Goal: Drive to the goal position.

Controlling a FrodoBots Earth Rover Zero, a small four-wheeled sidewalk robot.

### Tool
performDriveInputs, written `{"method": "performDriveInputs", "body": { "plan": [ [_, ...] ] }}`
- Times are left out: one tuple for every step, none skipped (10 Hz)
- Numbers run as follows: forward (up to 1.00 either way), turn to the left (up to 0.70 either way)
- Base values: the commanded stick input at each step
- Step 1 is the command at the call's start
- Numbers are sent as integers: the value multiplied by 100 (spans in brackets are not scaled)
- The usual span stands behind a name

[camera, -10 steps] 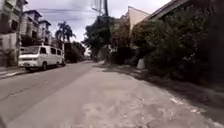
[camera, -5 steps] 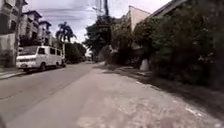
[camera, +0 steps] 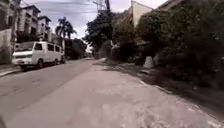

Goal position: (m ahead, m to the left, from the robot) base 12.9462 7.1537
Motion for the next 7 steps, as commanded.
{"method": "performDriveInputs", "body": {
  "plan": [
    [70, 0],
    [70, 0],
    [70, 0],
    [70, 0],
    [70, 0],
    [70, 0],
    [70, 0]
  ]
}}
